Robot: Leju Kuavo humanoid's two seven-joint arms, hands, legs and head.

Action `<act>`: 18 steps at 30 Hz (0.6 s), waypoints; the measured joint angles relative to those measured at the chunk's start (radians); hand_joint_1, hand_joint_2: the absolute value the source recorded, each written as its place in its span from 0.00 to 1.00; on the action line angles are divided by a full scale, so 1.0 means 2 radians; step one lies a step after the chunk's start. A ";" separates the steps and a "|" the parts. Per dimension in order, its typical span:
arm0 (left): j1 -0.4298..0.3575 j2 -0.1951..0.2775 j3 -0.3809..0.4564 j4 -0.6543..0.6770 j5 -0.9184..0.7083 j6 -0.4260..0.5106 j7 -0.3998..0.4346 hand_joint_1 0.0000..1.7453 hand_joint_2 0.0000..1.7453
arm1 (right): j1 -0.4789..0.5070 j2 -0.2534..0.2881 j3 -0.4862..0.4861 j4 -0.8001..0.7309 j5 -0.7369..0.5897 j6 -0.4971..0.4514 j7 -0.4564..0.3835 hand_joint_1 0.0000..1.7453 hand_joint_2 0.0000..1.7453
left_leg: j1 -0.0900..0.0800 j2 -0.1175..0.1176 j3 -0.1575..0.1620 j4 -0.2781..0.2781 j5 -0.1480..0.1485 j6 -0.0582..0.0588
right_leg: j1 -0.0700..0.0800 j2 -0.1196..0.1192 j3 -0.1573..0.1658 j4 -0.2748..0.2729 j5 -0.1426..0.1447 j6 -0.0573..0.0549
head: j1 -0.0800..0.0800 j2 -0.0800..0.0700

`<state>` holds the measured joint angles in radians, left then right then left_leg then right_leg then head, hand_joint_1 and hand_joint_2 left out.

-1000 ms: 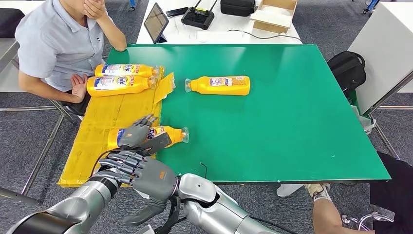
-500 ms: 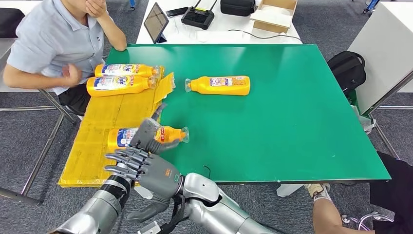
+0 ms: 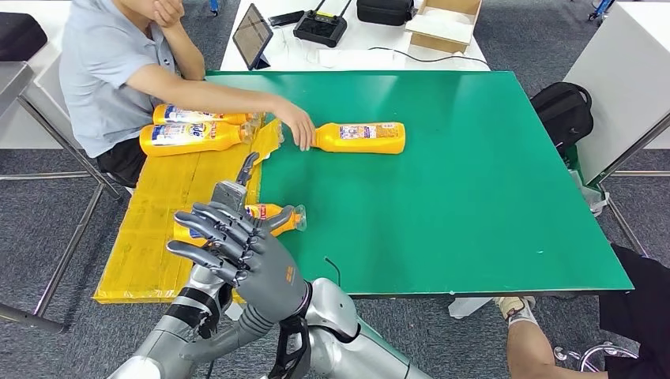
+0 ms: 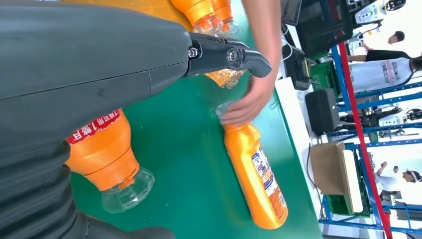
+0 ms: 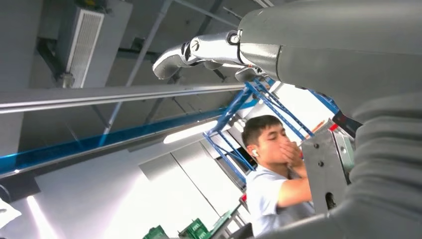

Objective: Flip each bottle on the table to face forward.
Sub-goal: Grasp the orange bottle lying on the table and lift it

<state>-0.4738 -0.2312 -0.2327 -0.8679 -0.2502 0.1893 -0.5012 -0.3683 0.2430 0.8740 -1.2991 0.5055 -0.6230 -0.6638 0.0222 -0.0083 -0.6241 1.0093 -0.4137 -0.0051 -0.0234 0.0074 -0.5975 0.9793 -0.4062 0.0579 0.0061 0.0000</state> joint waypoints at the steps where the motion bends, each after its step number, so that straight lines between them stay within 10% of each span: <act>1: 0.000 0.000 0.000 -0.001 0.000 0.000 0.000 0.00 1.00 | 0.000 -0.001 0.000 -0.003 0.000 0.000 0.000 0.00 1.00 | 0.000 0.000 0.000 0.000 0.000 0.000 | 0.000 0.000 0.000 0.000 0.000 0.000 | 0.000 0.000; 9: 0.000 -0.002 -0.007 0.000 -0.013 0.036 0.004 0.00 1.00 | 0.004 -0.006 0.004 -0.035 0.009 -0.030 0.000 0.00 1.00 | 0.000 0.000 0.000 0.000 0.000 0.000 | 0.000 0.000 0.000 0.000 0.000 0.000 | 0.000 0.000; 18: 0.020 -0.009 0.018 -0.026 0.146 -0.008 -0.007 0.00 1.00 | 0.061 -0.006 -0.067 -0.141 0.121 -0.036 0.000 0.00 1.00 | 0.000 0.000 0.000 0.000 0.000 0.000 | 0.000 0.000 0.000 0.000 0.000 0.000 | 0.000 0.000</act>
<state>-0.4346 -0.2483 -0.1970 -0.9199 0.0420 0.1739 -0.5144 -0.2467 0.2318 0.7409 -1.5815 0.7467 -0.6944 -0.6638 0.0221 -0.0084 -0.6246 1.0093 -0.4138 -0.0050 -0.0235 0.0073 -0.5979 0.9791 -0.4064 0.0580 0.0057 0.0000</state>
